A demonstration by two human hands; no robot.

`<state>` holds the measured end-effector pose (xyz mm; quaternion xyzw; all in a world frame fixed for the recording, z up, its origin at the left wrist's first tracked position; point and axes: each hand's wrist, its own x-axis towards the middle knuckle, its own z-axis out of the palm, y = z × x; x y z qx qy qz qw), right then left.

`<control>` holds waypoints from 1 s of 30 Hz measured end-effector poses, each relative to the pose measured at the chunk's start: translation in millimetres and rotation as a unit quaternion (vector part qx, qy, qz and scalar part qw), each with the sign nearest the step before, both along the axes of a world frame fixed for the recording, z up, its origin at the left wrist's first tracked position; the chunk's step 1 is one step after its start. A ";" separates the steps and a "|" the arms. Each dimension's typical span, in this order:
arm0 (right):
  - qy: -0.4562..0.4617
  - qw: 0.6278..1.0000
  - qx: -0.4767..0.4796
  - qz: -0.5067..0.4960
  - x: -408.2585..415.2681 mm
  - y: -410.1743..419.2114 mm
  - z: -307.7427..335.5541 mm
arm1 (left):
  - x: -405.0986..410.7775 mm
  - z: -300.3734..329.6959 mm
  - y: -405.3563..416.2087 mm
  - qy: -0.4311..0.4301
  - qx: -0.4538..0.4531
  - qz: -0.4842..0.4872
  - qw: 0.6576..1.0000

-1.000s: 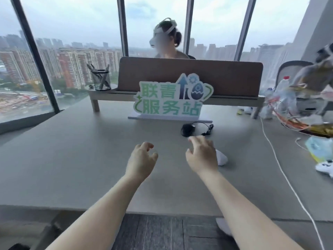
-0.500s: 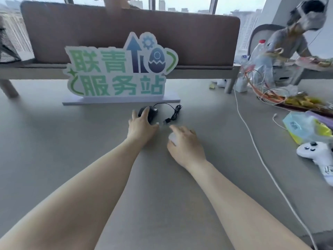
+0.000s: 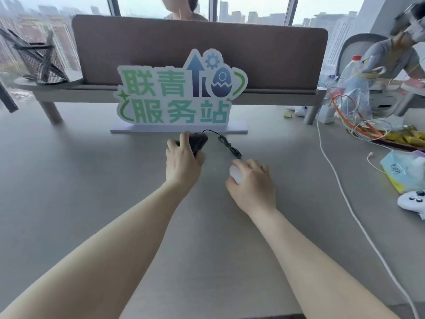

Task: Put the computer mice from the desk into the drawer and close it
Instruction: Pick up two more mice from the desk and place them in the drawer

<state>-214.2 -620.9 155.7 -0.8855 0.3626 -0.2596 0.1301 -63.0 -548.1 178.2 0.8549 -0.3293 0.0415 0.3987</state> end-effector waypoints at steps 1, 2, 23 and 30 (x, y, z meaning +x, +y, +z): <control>-0.015 1.000 0.003 0.010 1.2 9.4 8.1 | -1.1 7.4 16.0 -0.003 -0.024 0.000 1.000; -0.034 0.999 0.013 0.021 2.8 21.0 17.3 | -2.2 15.7 32.8 -0.004 -0.047 0.003 0.999; -0.177 0.883 0.138 0.412 75.0 451.3 74.9 | -60.3 73.5 515.3 -0.114 -0.202 0.341 0.911; -0.079 0.853 0.189 0.481 90.2 550.2 16.4 | -70.9 -4.8 614.1 -0.032 -0.164 0.455 0.875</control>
